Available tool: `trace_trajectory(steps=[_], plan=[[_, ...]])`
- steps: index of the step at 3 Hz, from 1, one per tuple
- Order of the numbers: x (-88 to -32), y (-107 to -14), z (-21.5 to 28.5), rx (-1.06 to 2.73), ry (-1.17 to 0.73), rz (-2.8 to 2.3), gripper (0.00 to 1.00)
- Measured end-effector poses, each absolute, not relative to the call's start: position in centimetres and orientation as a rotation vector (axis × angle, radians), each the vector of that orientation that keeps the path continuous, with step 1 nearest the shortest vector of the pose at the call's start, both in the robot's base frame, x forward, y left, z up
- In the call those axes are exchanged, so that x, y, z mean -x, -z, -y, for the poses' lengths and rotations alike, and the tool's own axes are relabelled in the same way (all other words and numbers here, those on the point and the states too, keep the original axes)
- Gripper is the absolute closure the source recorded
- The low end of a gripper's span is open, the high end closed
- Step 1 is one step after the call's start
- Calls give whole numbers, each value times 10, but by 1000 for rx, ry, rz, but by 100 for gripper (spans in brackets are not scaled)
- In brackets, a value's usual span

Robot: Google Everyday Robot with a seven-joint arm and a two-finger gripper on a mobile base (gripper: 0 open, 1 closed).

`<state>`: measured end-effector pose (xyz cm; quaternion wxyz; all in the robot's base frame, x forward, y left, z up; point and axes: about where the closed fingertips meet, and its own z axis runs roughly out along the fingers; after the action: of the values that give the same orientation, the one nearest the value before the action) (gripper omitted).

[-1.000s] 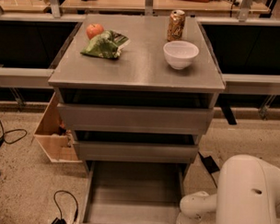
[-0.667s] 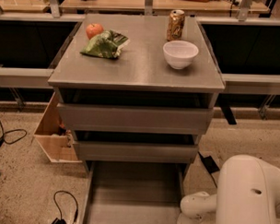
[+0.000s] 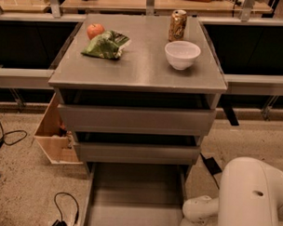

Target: Open bottom drawer

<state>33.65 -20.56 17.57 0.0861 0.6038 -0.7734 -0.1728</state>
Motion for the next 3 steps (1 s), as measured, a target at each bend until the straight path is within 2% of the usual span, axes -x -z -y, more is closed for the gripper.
trace_trajectory(steps=[3], plan=[[-332,-184,209,-1797,521,2306,6]])
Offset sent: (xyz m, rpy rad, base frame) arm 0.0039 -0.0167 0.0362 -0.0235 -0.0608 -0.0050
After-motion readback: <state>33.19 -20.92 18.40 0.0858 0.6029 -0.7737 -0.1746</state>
